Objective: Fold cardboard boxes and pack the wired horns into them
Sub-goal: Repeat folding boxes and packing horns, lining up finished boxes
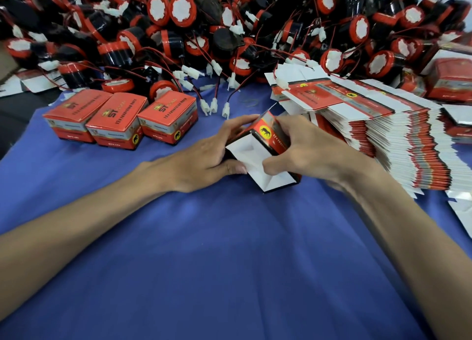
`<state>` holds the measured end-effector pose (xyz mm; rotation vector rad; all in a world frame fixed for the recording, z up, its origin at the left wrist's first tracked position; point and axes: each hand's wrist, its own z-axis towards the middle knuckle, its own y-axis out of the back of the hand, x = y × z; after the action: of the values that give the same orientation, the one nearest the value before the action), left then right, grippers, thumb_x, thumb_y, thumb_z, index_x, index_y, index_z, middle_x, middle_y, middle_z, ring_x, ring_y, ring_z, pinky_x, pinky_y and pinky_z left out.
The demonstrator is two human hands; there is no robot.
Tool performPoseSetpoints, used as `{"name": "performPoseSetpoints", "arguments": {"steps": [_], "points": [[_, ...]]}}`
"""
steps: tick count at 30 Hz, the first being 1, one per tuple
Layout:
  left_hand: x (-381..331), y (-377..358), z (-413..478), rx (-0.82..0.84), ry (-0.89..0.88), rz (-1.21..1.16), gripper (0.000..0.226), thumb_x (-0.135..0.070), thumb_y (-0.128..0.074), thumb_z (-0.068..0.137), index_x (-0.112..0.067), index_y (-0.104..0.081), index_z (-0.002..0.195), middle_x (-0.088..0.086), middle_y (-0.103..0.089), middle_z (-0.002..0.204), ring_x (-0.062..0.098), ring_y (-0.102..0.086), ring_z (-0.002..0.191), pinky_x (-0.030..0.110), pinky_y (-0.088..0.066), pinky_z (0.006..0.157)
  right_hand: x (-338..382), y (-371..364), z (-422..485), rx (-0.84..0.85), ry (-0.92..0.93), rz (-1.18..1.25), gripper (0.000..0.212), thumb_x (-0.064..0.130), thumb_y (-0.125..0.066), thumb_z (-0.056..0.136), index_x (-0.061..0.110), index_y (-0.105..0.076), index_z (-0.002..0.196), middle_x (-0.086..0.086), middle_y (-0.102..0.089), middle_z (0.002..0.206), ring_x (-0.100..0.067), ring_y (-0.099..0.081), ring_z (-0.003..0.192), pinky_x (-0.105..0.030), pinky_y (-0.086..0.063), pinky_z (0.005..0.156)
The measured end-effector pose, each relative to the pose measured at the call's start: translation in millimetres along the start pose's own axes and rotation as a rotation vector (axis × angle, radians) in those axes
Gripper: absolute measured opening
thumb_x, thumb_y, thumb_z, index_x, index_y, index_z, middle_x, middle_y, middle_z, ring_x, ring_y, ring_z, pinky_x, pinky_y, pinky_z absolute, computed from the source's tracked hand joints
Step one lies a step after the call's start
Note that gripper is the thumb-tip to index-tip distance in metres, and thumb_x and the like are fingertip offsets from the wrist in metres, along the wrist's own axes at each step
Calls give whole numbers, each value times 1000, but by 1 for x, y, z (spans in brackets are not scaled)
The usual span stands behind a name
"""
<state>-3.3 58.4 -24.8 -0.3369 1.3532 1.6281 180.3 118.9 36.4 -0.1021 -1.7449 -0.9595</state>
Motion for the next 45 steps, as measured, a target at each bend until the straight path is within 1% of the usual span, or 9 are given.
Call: {"name": "performPoseSetpoints", "arguments": {"steps": [5, 9, 14, 18, 26, 30, 34, 38, 45], "points": [[-4, 1, 1, -68, 37, -75, 65, -57, -44, 90, -27, -15, 140, -16, -41, 136, -6, -48, 121, 16, -40, 100, -3, 2, 2, -3, -40, 153, 48, 12, -67, 53, 2, -59, 99, -9, -61, 85, -20, -59, 77, -35, -46, 72], [-5, 7, 1, -173, 103, -93, 64, -64, -43, 87, -29, -28, 137, -20, -46, 131, -5, -51, 117, 17, -44, 96, -4, -1, 5, -7, -80, 239, 43, 0, -73, 68, 10, -57, 107, -20, -66, 110, -33, -65, 102, -51, -52, 92], [-5, 6, 1, -150, 96, -154, 64, -59, -45, 88, -24, -28, 139, -13, -46, 135, -1, -52, 121, 19, -44, 97, -5, -3, 5, -24, -81, 319, 53, 10, -68, 52, 1, -62, 105, -23, -67, 100, -29, -65, 86, -41, -52, 75], [-2, 5, 2, -147, 106, -218, 60, -43, -47, 89, -16, -28, 139, -10, -44, 137, -3, -50, 122, 17, -42, 97, -10, -3, 5, -17, -78, 440, 53, 3, -67, 54, -3, -61, 106, -31, -62, 112, -34, -62, 91, -45, -47, 79], [-1, 12, 4, -153, 143, -241, 68, -57, -50, 85, -21, -30, 139, -8, -49, 133, -1, -51, 118, 16, -40, 99, -15, 4, 6, 63, 28, 636, 41, 0, -71, 62, 11, -68, 102, -10, -73, 98, -23, -69, 93, -32, -57, 77], [1, 12, 3, -140, 189, -274, 50, -34, -49, 95, -24, -29, 140, -10, -48, 135, -5, -49, 122, 13, -38, 98, -15, 3, 6, 49, 74, 642, 40, -1, -71, 63, 14, -67, 100, -6, -73, 95, -20, -69, 90, -30, -56, 75], [0, 13, 1, -176, 212, -304, 46, -17, -42, 96, -24, -31, 140, -9, -49, 135, -2, -49, 121, 15, -38, 98, -16, -3, 8, -15, 81, 576, 58, 1, -74, 60, 7, -61, 116, -17, -69, 111, -31, -65, 103, -40, -54, 87], [-3, 12, 0, -176, 199, -321, 47, -14, -42, 94, -21, -33, 140, -9, -50, 134, 1, -51, 122, 17, -40, 97, -14, -6, 9, -76, 101, 513, 62, 4, -76, 57, 7, -59, 116, -15, -69, 106, -29, -66, 98, -37, -55, 83], [-5, 8, -1, -199, 188, -285, 62, -39, -57, 81, -21, -35, 136, -7, -50, 128, 4, -57, 114, 22, -47, 91, -11, -26, 9, -179, 116, 209, 67, 29, -88, 50, 33, -50, 105, 6, -67, 100, -10, -68, 89, -31, -59, 77]]}}
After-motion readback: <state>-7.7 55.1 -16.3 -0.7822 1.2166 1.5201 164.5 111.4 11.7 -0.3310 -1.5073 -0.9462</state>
